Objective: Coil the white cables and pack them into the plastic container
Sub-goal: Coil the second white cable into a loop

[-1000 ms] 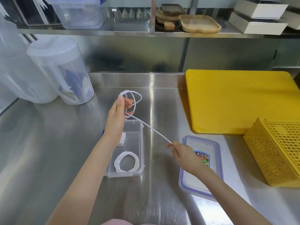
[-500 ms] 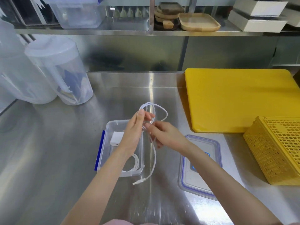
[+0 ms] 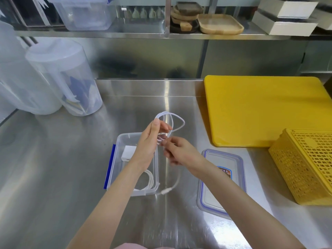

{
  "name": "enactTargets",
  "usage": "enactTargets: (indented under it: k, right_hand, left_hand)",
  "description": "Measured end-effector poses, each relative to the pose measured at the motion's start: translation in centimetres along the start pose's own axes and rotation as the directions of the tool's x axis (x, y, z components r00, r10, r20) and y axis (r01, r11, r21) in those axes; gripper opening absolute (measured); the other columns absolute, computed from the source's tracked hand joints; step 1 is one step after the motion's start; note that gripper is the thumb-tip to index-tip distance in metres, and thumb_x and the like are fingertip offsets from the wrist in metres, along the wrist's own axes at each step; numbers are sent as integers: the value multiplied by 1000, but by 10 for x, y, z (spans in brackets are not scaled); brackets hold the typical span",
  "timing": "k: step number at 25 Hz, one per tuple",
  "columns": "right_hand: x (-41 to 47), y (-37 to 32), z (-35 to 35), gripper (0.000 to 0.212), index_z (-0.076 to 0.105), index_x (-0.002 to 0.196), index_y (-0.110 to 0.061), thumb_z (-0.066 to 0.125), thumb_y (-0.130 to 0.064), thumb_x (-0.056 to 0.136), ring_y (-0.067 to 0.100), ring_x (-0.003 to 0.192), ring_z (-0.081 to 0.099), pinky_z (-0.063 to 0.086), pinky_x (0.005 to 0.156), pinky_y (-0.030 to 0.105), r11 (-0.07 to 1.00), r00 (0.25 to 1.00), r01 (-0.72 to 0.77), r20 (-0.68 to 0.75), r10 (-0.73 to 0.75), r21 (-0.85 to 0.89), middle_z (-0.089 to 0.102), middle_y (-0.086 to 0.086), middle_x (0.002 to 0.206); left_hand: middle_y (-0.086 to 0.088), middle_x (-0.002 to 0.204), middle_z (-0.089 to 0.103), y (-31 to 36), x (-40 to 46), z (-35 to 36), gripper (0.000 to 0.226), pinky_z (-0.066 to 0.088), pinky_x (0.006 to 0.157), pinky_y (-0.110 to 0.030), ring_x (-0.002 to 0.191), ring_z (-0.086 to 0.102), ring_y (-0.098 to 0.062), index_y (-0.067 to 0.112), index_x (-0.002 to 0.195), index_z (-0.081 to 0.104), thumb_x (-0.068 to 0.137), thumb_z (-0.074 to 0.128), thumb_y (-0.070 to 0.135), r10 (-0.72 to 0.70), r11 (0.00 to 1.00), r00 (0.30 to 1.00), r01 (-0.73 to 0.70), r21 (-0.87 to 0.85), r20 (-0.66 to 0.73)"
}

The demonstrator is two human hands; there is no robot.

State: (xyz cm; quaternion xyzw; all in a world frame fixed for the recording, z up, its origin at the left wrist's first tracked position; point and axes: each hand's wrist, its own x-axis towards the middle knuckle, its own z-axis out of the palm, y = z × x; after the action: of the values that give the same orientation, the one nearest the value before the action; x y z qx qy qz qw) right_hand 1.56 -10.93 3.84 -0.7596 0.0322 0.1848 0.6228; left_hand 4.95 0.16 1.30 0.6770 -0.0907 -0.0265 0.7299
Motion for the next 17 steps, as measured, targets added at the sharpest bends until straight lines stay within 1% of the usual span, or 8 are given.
enactTargets:
  k: [2, 6, 8, 11, 13, 14, 15, 17]
  right_hand:
    - [0, 4, -9, 22, 55, 80, -17, 40, -17, 95, 0, 39, 40, 32, 40, 14, 999, 996, 21, -91, -25, -40, 46, -7, 55]
    - [-4, 13, -43, 36, 56, 59, -22, 42, -15, 91, 1, 33, 31, 24, 36, 12, 992, 961, 63, -275, -32, 105, 40, -13, 40]
    - [-9, 25, -46, 38, 51, 51, -23, 41, -19, 87, 1, 37, 32, 25, 38, 11, 994, 946, 92, -305, -107, -66, 40, -12, 39]
    - [-20, 50, -35, 36, 43, 48, -26, 38, -22, 83, 1, 43, 35, 29, 43, 14, 934, 952, 117, -229, -202, -337, 37, -7, 44]
    - [-25, 68, -29, 39, 36, 49, -27, 38, -20, 87, 7, 45, 37, 28, 44, 18, 852, 950, 131, -181, -254, -507, 34, -4, 42]
    - [-27, 74, -26, 38, 32, 49, -28, 36, -25, 86, 12, 45, 37, 25, 44, 22, 809, 944, 148, -164, -288, -569, 31, -3, 40]
    - [-28, 77, -23, 34, 28, 49, -29, 32, -32, 83, 18, 46, 36, 23, 46, 28, 774, 938, 164, -147, -315, -611, 28, -2, 39]
    - [-29, 82, -19, 29, 24, 50, -29, 25, -38, 77, 22, 49, 37, 23, 52, 32, 738, 940, 163, -124, -319, -655, 26, -2, 39]
  left_hand:
    - [13, 71, 62, 0, 3, -10, 42, 47, 72, -20, 73, 57, -5, 26, 68, 57, 97, 28, 37, -10, 1000, 998, 9, -14, -55]
    - [16, 61, 53, -3, 9, -30, 46, 37, 66, -21, 58, 47, 0, 34, 59, 51, 97, 26, 42, -35, 998, 971, 44, 35, -237]
    - [15, 53, 51, -3, 11, -30, 47, 36, 64, -21, 52, 45, 0, 31, 58, 49, 98, 25, 40, -70, 993, 959, 41, -109, -276]
    - [12, 46, 47, 5, 18, -21, 44, 41, 56, -18, 47, 47, -3, 23, 61, 45, 98, 27, 40, -172, 910, 935, 30, -413, -311]
    - [11, 42, 44, 11, 22, -20, 45, 42, 44, -16, 41, 45, -5, 21, 59, 44, 97, 31, 42, -298, 771, 900, 31, -637, -317]
    - [10, 40, 41, 13, 23, -21, 45, 39, 40, -15, 36, 41, -5, 20, 58, 42, 96, 32, 43, -345, 687, 888, 18, -726, -304]
    - [9, 38, 37, 15, 23, -23, 46, 35, 36, -14, 33, 35, -6, 20, 58, 41, 96, 32, 44, -359, 640, 886, 6, -768, -292]
    - [8, 37, 29, 18, 21, -23, 46, 27, 31, -14, 29, 26, -8, 20, 58, 38, 96, 30, 45, -337, 686, 896, 24, -727, -289]
